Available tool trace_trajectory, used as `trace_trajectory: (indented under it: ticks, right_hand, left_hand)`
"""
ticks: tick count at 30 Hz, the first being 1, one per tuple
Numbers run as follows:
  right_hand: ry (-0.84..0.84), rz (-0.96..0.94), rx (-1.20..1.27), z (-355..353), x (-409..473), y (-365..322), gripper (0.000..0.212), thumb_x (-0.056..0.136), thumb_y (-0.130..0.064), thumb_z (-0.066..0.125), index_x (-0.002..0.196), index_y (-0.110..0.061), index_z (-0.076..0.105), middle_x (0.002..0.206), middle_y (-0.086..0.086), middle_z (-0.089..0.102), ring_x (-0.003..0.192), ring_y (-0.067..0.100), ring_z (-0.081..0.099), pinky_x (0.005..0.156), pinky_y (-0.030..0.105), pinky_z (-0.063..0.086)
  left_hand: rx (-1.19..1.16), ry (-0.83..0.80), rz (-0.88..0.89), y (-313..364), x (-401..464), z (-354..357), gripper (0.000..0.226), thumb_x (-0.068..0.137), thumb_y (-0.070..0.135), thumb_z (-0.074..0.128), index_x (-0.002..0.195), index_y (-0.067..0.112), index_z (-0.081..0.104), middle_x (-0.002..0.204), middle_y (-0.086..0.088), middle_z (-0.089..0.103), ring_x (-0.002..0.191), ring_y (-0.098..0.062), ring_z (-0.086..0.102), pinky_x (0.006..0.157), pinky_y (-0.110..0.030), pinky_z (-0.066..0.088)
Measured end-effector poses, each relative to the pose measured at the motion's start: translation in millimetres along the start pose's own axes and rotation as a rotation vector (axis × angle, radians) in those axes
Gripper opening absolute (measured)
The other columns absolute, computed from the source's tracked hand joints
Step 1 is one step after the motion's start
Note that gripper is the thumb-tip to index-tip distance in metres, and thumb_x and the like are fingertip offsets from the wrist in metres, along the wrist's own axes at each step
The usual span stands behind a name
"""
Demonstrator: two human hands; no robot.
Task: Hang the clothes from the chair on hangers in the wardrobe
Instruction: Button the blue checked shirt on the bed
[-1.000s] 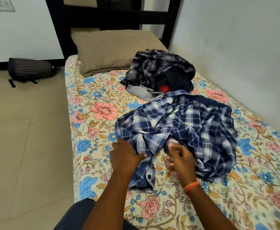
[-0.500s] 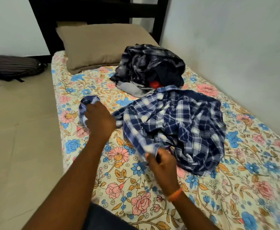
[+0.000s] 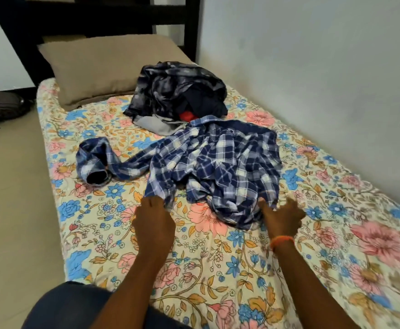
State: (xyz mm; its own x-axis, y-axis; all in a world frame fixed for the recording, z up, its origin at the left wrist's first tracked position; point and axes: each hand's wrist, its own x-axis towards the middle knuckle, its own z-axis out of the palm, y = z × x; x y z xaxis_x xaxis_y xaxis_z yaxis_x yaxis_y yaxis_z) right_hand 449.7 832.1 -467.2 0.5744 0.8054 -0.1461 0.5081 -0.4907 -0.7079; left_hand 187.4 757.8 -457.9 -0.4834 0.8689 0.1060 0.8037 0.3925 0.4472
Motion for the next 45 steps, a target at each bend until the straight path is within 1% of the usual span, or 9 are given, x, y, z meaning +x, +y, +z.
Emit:
trace_trajectory:
  ticks: [4,11,17,20,26,29,36,41,45]
  right_hand:
    - [-0.224,-0.093,0.218,-16,15,-10,0.029,0.087,-0.018,0.071,0.067,-0.006,0.054,0.068,0.014,0.052,0.066,0.024,0.049,0.067,0.037,0.043]
    - [-0.601,0.103,1.192,-59,23,-98,0.018,0.096,-0.015,0.052,0.110,-0.011,0.063,0.106,0.014,0.067,0.098,0.031,0.063,0.093,0.053,0.051]
    - [-0.704,0.185,1.337,-55,36,-114,0.037,0.098,-0.031,0.055,0.129,-0.011,0.056,0.123,0.013,0.066,0.109,0.032,0.065,0.071,0.047,0.060]
    - [-0.507,0.005,1.235,-58,45,-126,0.016,0.098,-0.026,0.057,0.107,-0.015,0.062,0.119,0.011,0.067,0.106,0.030,0.066,0.073,0.053,0.060]
    - [-0.401,-0.432,0.352,-37,54,-137,0.044,0.096,-0.054,0.052,0.090,-0.012,0.062,0.076,0.009,0.057,0.071,0.019,0.056,0.075,0.029,0.052]
    - [-0.549,-0.291,0.281,-11,31,-89,0.084,0.085,-0.077,0.048,0.095,0.006,0.053,0.086,0.032,0.053,0.074,0.037,0.055,0.080,0.047,0.053]
    - [-0.566,-0.091,0.353,7,-61,7,0.025,0.092,-0.029,0.069,0.098,-0.006,0.070,0.092,0.010,0.073,0.090,0.027,0.069,0.078,0.040,0.056]
    - [-0.826,0.188,0.593,-6,-70,-13,0.019,0.097,-0.028,0.059,0.102,-0.010,0.062,0.078,0.005,0.059,0.072,0.021,0.058,0.066,0.038,0.056]
    - [-0.779,0.277,0.624,2,-77,-22,0.040,0.091,-0.021,0.065,0.119,0.007,0.057,0.089,0.017,0.065,0.082,0.033,0.065,0.077,0.051,0.060]
  left_hand:
    - [0.140,0.056,0.144,19,-10,-4,0.034,0.092,0.020,0.057,0.125,0.016,0.053,0.123,-0.008,0.055,0.112,-0.029,0.049,0.093,-0.047,0.039]
    - [-0.017,-0.362,0.383,108,-26,39,0.093,0.075,0.079,0.055,0.139,0.015,0.034,0.138,-0.003,0.040,0.127,-0.023,0.038,0.106,-0.041,0.037]
    - [-0.528,-0.175,0.266,165,21,11,0.029,0.098,0.011,0.051,0.125,0.023,0.055,0.125,-0.004,0.057,0.115,-0.020,0.052,0.097,-0.037,0.046]
    - [-1.065,-0.373,-0.009,167,55,-27,0.027,0.099,0.003,0.042,0.095,0.024,0.059,0.091,-0.010,0.066,0.078,-0.030,0.061,0.071,-0.044,0.050]
    - [-0.576,-0.882,0.304,123,56,-57,0.013,0.099,0.026,0.057,0.107,0.020,0.065,0.098,-0.007,0.067,0.087,-0.016,0.063,0.074,-0.025,0.047]
    - [-0.381,-1.050,0.380,96,13,-23,0.026,0.100,0.039,0.054,0.083,0.020,0.059,0.079,0.006,0.057,0.066,-0.004,0.057,0.061,-0.020,0.042]
    - [-0.641,-0.775,0.118,45,-39,24,0.029,0.099,0.028,0.057,0.078,0.009,0.056,0.065,0.000,0.048,0.059,-0.013,0.044,0.060,-0.030,0.036]
    - [-0.901,-0.825,-0.140,37,-35,13,0.030,0.102,0.035,0.049,0.103,0.014,0.070,0.104,-0.014,0.073,0.100,-0.035,0.068,0.095,-0.047,0.049]
    - [-0.983,-0.776,-0.298,35,-32,17,0.031,0.106,0.028,0.043,0.102,0.013,0.069,0.108,-0.012,0.073,0.101,-0.030,0.067,0.092,-0.041,0.050]
